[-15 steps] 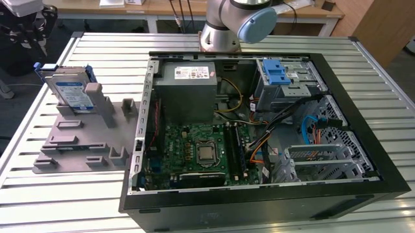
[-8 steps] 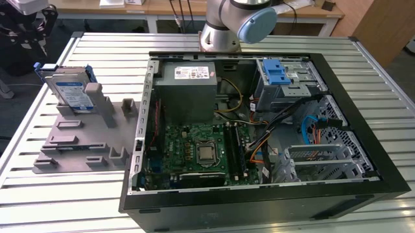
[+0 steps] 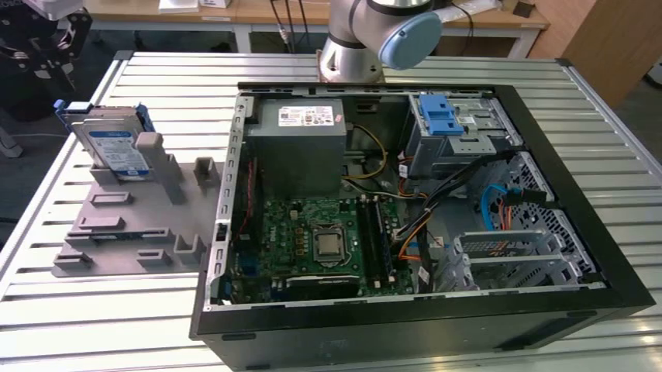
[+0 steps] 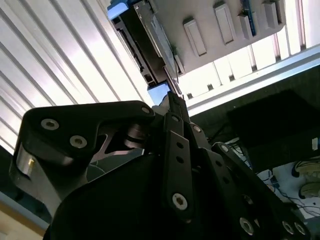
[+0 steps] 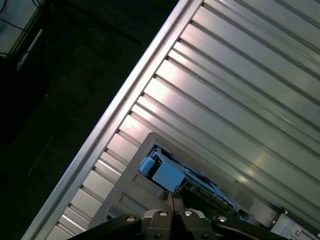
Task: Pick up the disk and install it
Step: 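Pick up the disk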
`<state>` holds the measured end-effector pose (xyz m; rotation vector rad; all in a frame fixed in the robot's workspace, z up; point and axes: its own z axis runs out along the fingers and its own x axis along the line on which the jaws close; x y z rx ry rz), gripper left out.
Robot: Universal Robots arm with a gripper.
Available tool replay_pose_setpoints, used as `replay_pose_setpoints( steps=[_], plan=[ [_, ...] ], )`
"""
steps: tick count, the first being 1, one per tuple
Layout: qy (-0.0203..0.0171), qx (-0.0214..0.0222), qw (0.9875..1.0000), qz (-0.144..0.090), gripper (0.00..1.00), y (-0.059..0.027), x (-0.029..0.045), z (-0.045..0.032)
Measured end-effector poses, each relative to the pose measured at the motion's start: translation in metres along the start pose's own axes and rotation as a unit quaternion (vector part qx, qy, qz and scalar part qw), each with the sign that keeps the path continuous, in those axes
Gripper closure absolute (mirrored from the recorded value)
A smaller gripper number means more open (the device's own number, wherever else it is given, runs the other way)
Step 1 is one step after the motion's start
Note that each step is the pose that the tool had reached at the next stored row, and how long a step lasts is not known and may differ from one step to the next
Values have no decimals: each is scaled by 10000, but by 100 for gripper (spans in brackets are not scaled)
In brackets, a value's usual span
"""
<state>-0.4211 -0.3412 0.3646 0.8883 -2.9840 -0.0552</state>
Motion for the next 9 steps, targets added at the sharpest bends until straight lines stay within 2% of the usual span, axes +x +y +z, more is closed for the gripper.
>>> replay_pose_setpoints(
  steps=[4,9],
  plan=[
    [7,7,9997,-261,89,0,0,1],
    [12,19,9980,-625,89,0,0,2]
  ],
)
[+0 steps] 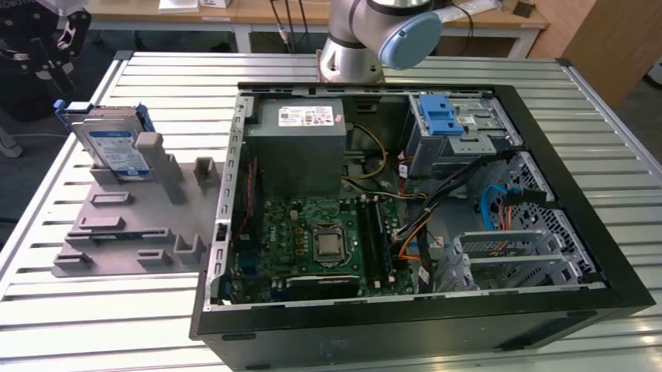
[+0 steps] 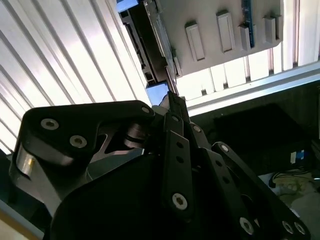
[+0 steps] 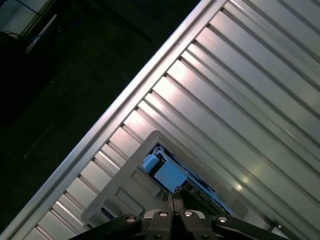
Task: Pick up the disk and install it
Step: 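Pick up the disk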
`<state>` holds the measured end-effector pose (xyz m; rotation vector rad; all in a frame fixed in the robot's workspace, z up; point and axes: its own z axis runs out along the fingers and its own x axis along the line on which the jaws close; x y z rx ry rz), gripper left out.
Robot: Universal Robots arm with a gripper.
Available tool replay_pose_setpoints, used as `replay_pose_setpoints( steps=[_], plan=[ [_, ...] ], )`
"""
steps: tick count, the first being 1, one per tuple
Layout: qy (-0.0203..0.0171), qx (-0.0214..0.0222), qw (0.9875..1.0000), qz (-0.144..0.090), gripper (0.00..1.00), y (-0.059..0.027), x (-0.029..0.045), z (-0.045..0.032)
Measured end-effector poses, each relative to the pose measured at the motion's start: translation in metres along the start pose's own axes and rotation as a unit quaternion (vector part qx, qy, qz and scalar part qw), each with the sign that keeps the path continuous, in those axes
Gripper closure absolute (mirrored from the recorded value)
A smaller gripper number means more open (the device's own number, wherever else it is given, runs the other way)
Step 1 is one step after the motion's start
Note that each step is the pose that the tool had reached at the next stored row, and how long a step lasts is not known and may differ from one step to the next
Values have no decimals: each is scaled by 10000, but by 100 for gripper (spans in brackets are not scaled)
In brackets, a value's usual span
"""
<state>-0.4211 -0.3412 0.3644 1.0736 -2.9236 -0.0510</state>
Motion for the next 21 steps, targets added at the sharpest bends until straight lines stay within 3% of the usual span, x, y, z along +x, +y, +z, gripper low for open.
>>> replay_pose_setpoints(
  steps=[5,12,17,21],
  plan=[
    [12,9,9992,-402,89,0,0,1],
    [28,20,9957,-925,89,0,0,2],
    [42,27,9911,-1332,89,0,0,4],
    [56,32,9858,-1679,89,0,0,4]
  ],
)
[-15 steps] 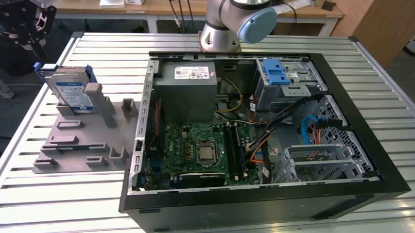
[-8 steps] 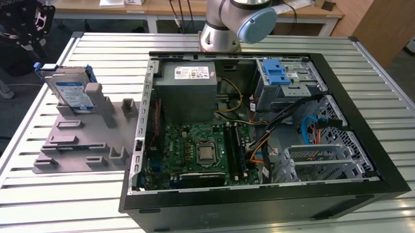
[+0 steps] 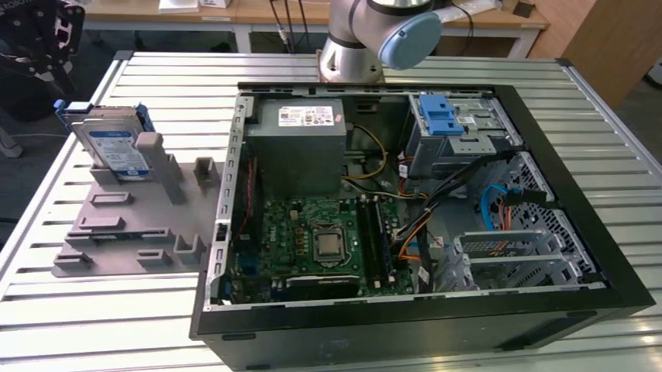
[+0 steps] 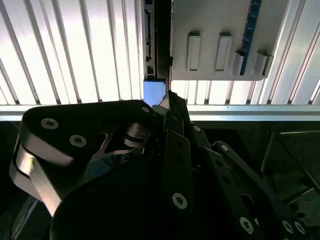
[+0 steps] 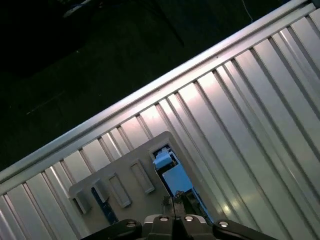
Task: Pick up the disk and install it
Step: 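Pick up the disk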
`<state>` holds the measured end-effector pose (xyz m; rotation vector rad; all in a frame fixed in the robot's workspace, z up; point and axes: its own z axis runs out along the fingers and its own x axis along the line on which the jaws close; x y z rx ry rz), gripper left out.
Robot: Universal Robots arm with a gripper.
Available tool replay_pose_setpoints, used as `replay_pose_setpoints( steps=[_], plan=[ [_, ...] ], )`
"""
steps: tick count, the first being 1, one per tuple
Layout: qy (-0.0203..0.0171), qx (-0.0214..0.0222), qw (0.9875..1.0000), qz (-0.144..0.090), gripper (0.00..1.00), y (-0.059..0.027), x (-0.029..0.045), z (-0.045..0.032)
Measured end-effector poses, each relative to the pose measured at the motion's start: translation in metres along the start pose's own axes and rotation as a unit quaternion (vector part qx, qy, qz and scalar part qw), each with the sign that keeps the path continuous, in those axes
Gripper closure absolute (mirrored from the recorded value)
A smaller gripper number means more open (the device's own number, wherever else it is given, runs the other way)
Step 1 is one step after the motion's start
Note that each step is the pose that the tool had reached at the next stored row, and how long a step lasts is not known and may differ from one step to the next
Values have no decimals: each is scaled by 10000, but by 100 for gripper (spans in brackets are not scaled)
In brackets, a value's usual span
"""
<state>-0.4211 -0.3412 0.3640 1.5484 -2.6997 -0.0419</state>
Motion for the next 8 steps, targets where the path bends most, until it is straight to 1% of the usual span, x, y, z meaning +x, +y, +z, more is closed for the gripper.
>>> replay_pose_setpoints(
  steps=[4,8],
  plan=[
    [10,3,9996,-277,89,0,0,2],
    [19,6,9987,-518,89,1,0,4]
  ],
)
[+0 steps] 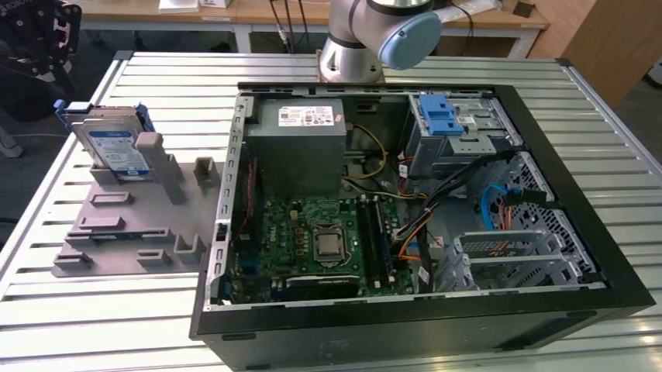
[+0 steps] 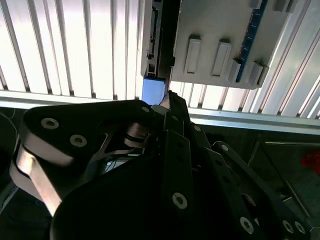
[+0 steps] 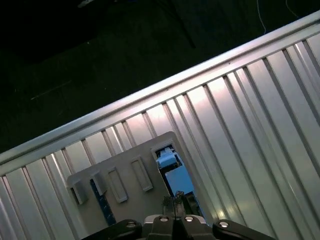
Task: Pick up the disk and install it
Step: 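Pick up the disk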
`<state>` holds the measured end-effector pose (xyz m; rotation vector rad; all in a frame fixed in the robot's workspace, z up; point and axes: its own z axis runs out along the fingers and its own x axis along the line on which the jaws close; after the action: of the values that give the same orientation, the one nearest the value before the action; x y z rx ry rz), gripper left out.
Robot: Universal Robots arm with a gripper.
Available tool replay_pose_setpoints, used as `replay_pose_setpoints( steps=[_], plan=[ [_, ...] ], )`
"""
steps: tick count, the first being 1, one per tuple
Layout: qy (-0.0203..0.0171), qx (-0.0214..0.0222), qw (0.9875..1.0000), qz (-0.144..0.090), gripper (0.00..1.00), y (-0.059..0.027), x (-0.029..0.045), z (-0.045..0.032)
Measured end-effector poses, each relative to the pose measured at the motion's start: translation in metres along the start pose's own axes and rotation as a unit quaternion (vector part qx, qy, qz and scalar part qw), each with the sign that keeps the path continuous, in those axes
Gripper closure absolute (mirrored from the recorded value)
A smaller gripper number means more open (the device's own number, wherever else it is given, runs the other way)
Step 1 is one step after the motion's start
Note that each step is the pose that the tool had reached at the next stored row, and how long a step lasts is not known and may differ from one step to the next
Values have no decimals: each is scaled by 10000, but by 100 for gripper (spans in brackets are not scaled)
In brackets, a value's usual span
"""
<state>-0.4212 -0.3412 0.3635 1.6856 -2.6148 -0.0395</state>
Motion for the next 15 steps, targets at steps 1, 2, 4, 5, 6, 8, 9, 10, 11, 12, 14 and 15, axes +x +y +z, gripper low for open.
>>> replay_pose_setpoints(
  steps=[1,2,4,5,6,8,9,10,11,12,14,15],
  plan=[
    [2,1,10000,-61,89,0,0,1],
    [4,2,9999,-126,89,0,0,1],
    [9,4,9997,-261,89,0,0,2],
    [11,6,9994,-333,89,0,0,3],
    [14,7,9992,-408,89,0,0,3],
    [21,9,9983,-587,89,0,0,3],
    [24,10,9977,-679,89,0,0,4],
    [27,11,9971,-760,89,0,0,4],
    [30,13,9965,-837,89,0,0,5],
    [32,14,9959,-905,89,0,0,4],
    [26,44,9951,-983,89,0,0,4],
    [16,73,9949,-1002,89,2,0,5]
  ],
)
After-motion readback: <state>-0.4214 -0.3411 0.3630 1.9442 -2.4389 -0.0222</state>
